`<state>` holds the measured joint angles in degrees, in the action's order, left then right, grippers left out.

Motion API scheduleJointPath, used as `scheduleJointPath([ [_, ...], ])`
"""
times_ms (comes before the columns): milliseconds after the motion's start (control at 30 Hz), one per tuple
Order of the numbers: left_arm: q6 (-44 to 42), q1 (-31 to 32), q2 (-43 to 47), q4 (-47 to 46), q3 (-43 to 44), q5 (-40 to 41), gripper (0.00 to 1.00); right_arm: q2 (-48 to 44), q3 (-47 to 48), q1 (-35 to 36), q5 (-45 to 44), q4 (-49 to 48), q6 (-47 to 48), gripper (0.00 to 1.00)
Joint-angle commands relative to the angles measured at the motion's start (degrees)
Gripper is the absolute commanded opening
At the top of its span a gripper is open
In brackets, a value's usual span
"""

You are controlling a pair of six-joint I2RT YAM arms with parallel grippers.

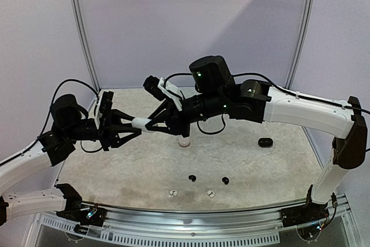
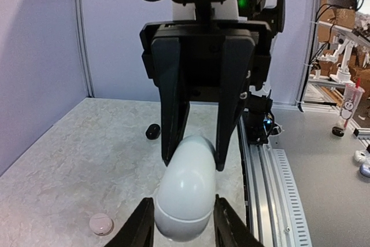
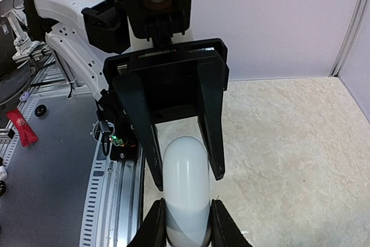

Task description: Insert the wireless bluetooth earbuds into the charging case

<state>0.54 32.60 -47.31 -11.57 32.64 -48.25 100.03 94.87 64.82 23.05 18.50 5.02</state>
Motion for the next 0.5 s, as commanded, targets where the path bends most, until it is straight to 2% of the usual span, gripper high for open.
scheduleJointPath([
  [0, 0.9, 0.1, -0.6, -1.0, 1.5, -1.7, 0.30, -0.1, 1.3, 0.1, -0.4, 0.4, 0.6, 0.00],
  [67, 0.9, 0.1, -0.5, -0.6, 1.3, -1.8, 0.23, 0.0, 1.4, 0.1, -0.4, 0.4, 0.6, 0.00],
  [133, 0.7, 0.1, -0.5, -0.1, 1.2, -1.8, 0.23, -0.1, 1.4, 0.1, -0.5, 0.3, 0.7, 0.00],
  [300, 0.3, 0.1, -0.3, 0.9, 0.5, -1.6, 0.36, -0.4, 1.6, 0.0, -0.5, 0.0, 1.0, 0.00],
  [467, 0.2, 0.1, -0.4, 0.9, 0.2, -1.8, 0.35, -0.5, 1.8, 0.1, -0.3, 0.2, 1.0, 0.00],
])
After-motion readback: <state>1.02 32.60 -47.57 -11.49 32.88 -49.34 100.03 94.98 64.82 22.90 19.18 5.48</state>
